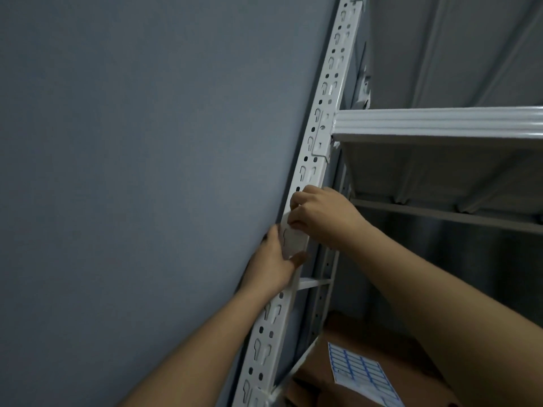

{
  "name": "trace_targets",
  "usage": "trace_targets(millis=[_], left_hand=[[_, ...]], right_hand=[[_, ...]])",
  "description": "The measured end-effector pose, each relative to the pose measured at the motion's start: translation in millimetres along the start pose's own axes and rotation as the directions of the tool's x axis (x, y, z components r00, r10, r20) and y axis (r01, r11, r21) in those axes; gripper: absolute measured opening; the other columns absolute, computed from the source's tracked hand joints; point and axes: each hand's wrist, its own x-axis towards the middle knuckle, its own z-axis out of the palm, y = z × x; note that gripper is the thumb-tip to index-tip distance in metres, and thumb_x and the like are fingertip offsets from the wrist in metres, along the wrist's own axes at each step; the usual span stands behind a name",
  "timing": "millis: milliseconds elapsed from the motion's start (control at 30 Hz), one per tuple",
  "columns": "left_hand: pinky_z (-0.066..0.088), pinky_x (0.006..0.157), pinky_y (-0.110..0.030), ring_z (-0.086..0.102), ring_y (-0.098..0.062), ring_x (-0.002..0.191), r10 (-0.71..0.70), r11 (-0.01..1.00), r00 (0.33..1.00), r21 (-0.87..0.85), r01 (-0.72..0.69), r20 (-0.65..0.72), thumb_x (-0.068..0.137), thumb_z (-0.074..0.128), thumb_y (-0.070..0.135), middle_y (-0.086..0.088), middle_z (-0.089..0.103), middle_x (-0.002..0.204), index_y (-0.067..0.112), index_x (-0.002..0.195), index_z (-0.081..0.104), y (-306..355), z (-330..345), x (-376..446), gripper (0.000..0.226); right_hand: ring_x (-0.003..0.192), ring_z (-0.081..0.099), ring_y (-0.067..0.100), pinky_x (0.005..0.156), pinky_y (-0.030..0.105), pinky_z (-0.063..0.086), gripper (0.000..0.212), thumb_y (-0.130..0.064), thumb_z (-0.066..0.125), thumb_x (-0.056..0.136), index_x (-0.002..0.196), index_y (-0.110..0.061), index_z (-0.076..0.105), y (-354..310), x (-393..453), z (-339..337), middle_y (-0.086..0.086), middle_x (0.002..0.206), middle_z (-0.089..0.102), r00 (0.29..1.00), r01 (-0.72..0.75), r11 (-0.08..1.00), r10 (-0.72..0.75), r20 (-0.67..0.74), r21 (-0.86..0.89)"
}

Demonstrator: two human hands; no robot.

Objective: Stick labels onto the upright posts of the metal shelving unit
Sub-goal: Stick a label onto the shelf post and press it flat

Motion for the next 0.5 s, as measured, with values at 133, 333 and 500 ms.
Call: trace_targets(millis=[133, 333, 500], left_hand=[[0.045, 0.1, -0.047, 0.045, -0.026, 0.128, -0.003, 1.0, 1.0, -0.023, 0.003, 0.0, 0.081, 0.068, 0.044, -0.004, 0.044, 0.144, 0.025, 0.143, 0.024, -1.2, 1.4, 0.5, 0.079], [0.049, 0.093, -0.046, 0.055, -0.025, 0.114, -0.009, 1.0, 1.0, -0.013, 0.009, -0.01, 0.081, 0.069, 0.039, -0.006, 0.055, 0.129, 0.025, 0.136, 0.032, 0.5, 2.8, 1.3, 0.068], [0.049, 0.094, -0.047, 0.055, -0.026, 0.115, 0.012, 1.0, 0.999, 0.009, -0.011, -0.037, 0.08, 0.07, 0.042, -0.006, 0.054, 0.13, 0.027, 0.136, 0.03, 0.0, 4.4, 1.2, 0.07]], right_hand=[[0.104, 0.05, 0.02, 0.082, 0.034, 0.045, 0.021, -0.02, 0.052, 0.095, 0.111, -0.02, 0.064, -6.9, -1.5, 5.6, -0.001, 0.114, 0.055, 1.0, 0.016, 0.996, -0.017, -0.012, -0.09], [0.112, 0.047, 0.028, 0.092, 0.039, 0.043, 0.032, -0.011, 0.049, 0.093, 0.124, -0.007, 0.054, -20.5, -10.0, 8.5, 0.011, 0.122, 0.05, 0.999, -0.017, 0.988, 0.024, 0.043, -0.156], [0.069, 0.058, 0.019, 0.057, 0.031, 0.048, 0.015, -0.015, 0.066, 0.062, 0.076, -0.015, 0.069, -21.2, -4.2, 16.2, 0.002, 0.077, 0.061, 0.995, -0.026, 0.959, -0.004, -0.105, -0.283]])
